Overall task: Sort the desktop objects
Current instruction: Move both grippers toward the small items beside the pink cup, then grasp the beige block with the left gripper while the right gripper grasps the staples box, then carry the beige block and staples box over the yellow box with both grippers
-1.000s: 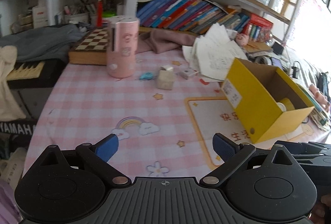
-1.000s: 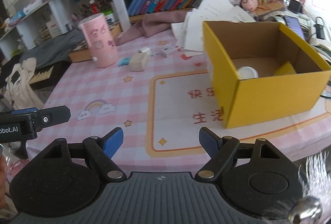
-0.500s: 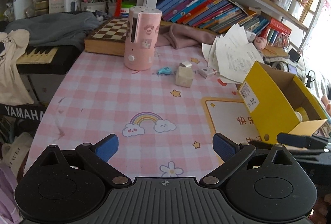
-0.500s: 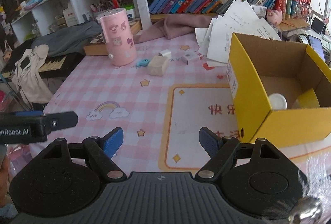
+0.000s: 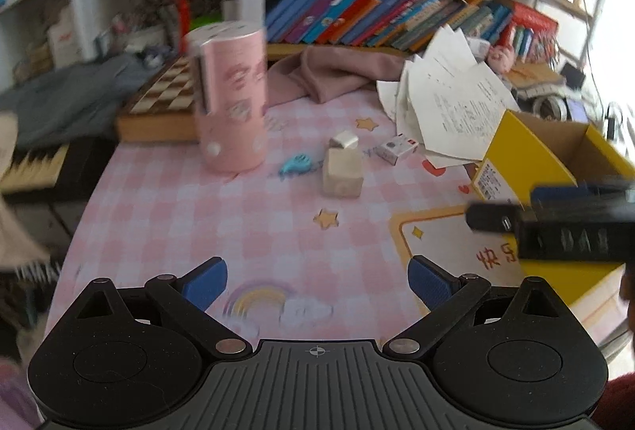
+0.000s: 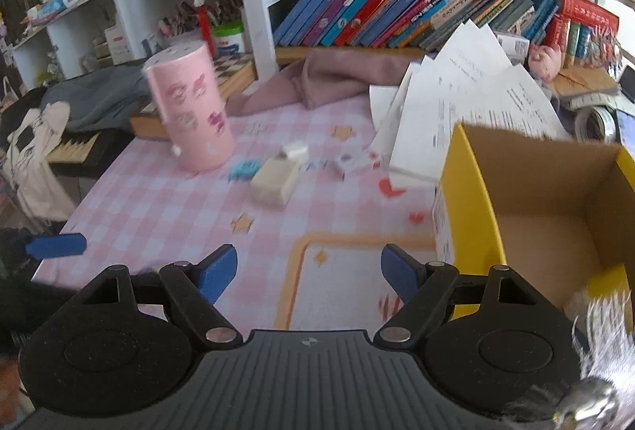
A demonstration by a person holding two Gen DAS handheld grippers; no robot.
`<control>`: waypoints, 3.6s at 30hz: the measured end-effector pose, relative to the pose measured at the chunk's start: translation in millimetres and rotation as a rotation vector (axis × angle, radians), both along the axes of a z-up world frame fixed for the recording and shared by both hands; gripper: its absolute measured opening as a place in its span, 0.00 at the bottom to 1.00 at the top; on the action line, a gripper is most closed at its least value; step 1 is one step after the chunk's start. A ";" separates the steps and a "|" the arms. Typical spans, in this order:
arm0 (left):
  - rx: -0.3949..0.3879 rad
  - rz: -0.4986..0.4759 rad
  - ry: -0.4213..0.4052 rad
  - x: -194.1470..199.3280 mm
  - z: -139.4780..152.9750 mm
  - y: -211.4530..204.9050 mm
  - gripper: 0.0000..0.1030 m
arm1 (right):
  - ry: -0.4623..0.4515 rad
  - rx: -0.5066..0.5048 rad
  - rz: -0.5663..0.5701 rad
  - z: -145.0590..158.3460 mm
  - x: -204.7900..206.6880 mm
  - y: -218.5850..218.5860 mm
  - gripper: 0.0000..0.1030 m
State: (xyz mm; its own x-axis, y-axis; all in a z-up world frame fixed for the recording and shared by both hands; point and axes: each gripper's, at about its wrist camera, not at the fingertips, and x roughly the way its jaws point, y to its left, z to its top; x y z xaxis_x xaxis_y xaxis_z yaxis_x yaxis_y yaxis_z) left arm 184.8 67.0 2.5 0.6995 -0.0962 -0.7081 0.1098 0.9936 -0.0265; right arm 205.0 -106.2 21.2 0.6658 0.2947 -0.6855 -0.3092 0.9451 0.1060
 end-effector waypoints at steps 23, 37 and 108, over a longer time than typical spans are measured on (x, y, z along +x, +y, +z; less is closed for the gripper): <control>0.061 0.000 -0.022 132.5 -67.6 -51.0 0.71 | 0.184 -0.054 -0.048 -67.0 192.7 25.4 0.63; -0.055 0.042 0.034 122.3 -65.2 -30.8 0.34 | 0.205 -0.111 -0.042 -89.4 217.1 31.7 0.63; -0.162 -0.118 -0.143 -124.2 56.2 7.7 0.33 | -0.044 0.088 -0.020 41.1 -102.3 -30.5 0.57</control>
State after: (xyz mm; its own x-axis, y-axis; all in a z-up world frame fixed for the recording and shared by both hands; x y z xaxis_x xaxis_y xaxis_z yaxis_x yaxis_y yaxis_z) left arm 60.6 74.7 58.6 0.7684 -0.2875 -0.5717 0.2393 0.9577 -0.1599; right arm 102.7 -136.7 62.3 0.7010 0.3388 -0.6275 -0.2969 0.9387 0.1751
